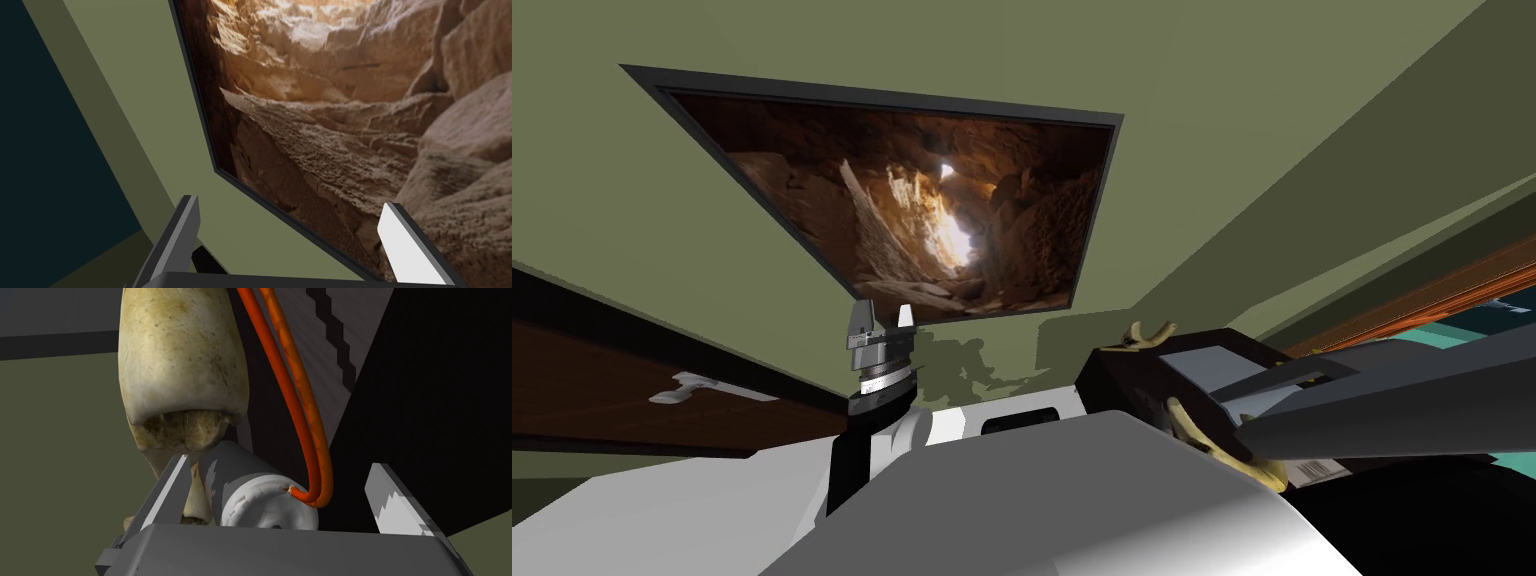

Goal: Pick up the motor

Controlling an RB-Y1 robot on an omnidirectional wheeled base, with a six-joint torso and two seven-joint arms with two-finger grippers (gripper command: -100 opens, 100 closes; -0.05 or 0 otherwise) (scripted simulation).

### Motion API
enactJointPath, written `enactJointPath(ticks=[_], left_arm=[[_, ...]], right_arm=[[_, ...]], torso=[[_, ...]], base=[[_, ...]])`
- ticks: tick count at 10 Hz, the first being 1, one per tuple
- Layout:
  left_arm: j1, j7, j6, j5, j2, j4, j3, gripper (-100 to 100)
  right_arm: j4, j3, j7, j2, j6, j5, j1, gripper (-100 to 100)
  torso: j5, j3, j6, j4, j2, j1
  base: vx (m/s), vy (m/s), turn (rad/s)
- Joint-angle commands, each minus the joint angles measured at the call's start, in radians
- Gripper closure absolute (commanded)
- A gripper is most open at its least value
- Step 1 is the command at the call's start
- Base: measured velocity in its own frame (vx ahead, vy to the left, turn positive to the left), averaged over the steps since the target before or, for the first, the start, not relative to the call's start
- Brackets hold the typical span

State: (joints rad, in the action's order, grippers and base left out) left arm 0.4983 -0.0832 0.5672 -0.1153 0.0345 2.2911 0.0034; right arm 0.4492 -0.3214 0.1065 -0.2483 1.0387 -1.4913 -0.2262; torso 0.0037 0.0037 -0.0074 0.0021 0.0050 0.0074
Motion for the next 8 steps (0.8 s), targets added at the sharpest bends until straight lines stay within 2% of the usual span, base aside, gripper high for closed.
enactJointPath(ticks=[1,2,6,7,8], left_arm=[[0.0,0.0,0.0,0.0,0.0,0.0,0.0,0],[0.0,0.0,0.0,0.0,0.0,0.0,0.0,0],[0.0,0.0,0.0,0.0,0.0,0.0,0.0,0],[0.0,0.0,0.0,0.0,0.0,0.0,0.0,0],[0.0,0.0,0.0,0.0,0.0,0.0,0.0,0]], right_arm=[[0.0,0.0,0.0,0.0,0.0,0.0,0.0,-100],[-0.006,-0.002,-0.005,0.004,0.001,-0.001,0.002,100],[-0.004,-0.002,-0.007,0.007,0.0,-0.001,0.002,100],[-0.003,-0.002,-0.007,0.007,0.0,0.0,0.002,0],[-0.011,0.002,-0.018,-0.027,-0.022,0.004,0.007,100]], torso=[[0.0,0.0,0.0,0.0,0.0,0.0],[0.0,0.0,0.0,0.0,0.0,0.0],[0.001,-0.001,-0.001,0.0,-0.001,-0.002],[0.0,-0.001,-0.001,-0.001,-0.001,-0.003],[0.0,-0.001,-0.001,-0.001,-0.001,-0.003]], base=[[0.008,-0.028,0.003],[-0.001,0.007,0.0],[0.0,0.0,0.0],[0.0,0.0,0.0],[-0.009,0.125,0.032]])
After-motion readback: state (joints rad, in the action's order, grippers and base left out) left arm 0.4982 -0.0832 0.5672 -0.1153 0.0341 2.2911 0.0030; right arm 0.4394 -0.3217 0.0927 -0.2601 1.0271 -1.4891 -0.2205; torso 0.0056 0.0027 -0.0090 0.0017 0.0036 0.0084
